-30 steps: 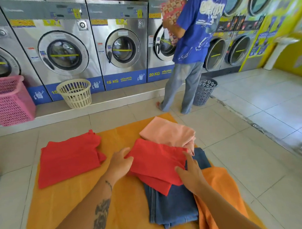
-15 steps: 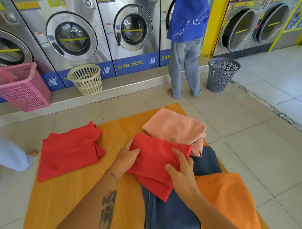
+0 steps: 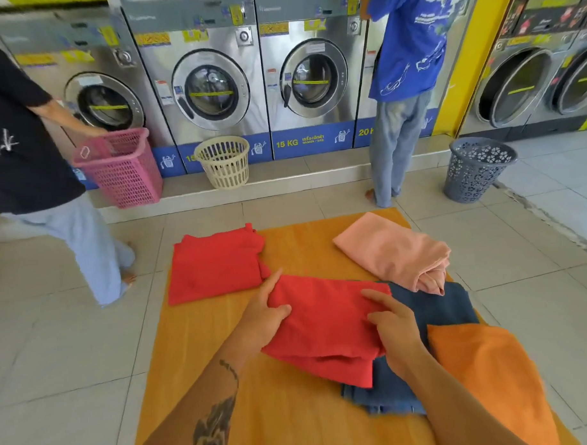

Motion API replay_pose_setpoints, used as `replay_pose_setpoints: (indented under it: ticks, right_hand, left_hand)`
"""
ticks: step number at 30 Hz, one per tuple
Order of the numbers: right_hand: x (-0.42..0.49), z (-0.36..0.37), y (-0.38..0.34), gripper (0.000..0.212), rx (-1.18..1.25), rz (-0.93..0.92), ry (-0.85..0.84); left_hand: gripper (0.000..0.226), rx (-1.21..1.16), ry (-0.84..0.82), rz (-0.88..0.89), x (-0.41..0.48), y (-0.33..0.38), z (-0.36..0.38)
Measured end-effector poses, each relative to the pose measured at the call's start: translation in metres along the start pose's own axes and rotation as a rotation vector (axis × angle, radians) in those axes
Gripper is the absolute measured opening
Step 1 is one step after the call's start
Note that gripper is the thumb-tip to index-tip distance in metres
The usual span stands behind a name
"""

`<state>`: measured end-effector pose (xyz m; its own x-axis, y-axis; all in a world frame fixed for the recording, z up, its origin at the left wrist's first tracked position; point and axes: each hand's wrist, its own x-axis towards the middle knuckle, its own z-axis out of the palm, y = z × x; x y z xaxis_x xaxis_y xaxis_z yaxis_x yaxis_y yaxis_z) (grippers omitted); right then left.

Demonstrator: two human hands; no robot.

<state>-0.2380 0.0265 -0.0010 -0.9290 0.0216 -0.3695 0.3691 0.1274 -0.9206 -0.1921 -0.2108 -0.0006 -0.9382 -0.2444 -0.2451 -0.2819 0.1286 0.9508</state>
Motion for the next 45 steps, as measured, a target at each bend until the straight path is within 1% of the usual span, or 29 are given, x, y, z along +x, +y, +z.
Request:
replay_pose_setpoints:
  ticks: [3,5,7,9,11,12,14,16,18,20,22,24,27,31,34,37,40,43,45]
  right_hand:
    - [-0.021,0.033,0.005,0.047,-0.065,-0.030,-0.069]
    - [-0.031,0.058,0.006,0.046,-0.105,-0.046,-0.137]
    - [-0.036,0.085,0.003,0.044,-0.137,-0.091,-0.173]
    - [-0.034,0.111,-0.004,0.038,-0.179,-0.169,-0.174]
    - [-0.029,0.131,-0.010,0.033,-0.270,-0.227,-0.219]
    - [-0.026,0.139,-0.011,0.037,-0.342,-0.227,-0.282]
    - [-0.022,0.151,-0.006,0.051,-0.540,-0.175,-0.432]
    - [-0.023,0.157,0.006,0.063,-0.703,-0.109,-0.528]
    - [-0.026,0.160,0.020,0.071,-0.815,-0.086,-0.562]
    - [-0.030,0.159,0.033,0.074,-0.939,-0.128,-0.565]
    - [-0.033,0.158,0.038,0.076,-0.985,-0.145,-0.573]
    - [-0.034,0.156,0.038,0.076,-0.964,-0.137,-0.582]
    - [-0.037,0.151,0.037,0.075,-0.922,-0.147,-0.566]
    - [-0.046,0.131,0.032,0.068,-0.848,-0.203,-0.519]
    - [-0.057,0.106,0.026,0.061,-0.787,-0.239,-0.440]
    - [-0.071,0.071,0.021,0.059,-0.757,-0.247,-0.363]
    - [-0.081,0.028,0.020,0.055,-0.729,-0.231,-0.257]
    - [-0.087,-0.019,0.021,0.054,-0.704,-0.193,-0.162]
    - [-0.093,-0.053,0.024,0.053,-0.691,-0.174,-0.114]
  left_hand:
    - [0.055,0.166,0.046,0.046,-0.035,-0.020,-0.032]
    - [0.044,0.281,0.117,0.044,-0.053,-0.032,-0.054]
    - [0.042,0.305,0.211,0.044,-0.067,-0.037,-0.077]
    - [0.041,0.302,0.285,0.061,-0.075,-0.037,-0.099]
    - [0.040,0.333,0.290,0.051,-0.079,-0.040,-0.116]
    - [0.043,0.365,0.259,0.012,-0.081,-0.044,-0.123]
    - [0.053,0.449,0.184,-0.125,-0.087,-0.055,-0.132]
    - [0.061,0.565,0.153,-0.261,-0.093,-0.067,-0.131]
    - [0.066,0.700,0.155,-0.326,-0.096,-0.076,-0.126]
    - [0.068,0.819,0.163,-0.355,-0.098,-0.083,-0.121]
    - [0.069,0.874,0.175,-0.393,-0.100,-0.088,-0.122]
    - [0.070,0.865,0.184,-0.427,-0.101,-0.091,-0.126]
    - [0.071,0.814,0.211,-0.388,-0.101,-0.086,-0.129]
    - [0.066,0.694,0.306,-0.242,-0.106,-0.068,-0.124]
    - [0.057,0.566,0.307,-0.077,-0.108,-0.054,-0.110]
    - [0.048,0.446,0.270,0.067,-0.103,-0.045,-0.083]
    - [0.048,0.344,0.198,0.143,-0.100,-0.041,-0.039]
    - [0.053,0.252,0.063,0.181,-0.100,-0.038,0.015]
    - [0.055,0.269,-0.061,0.207,-0.101,-0.035,0.051]
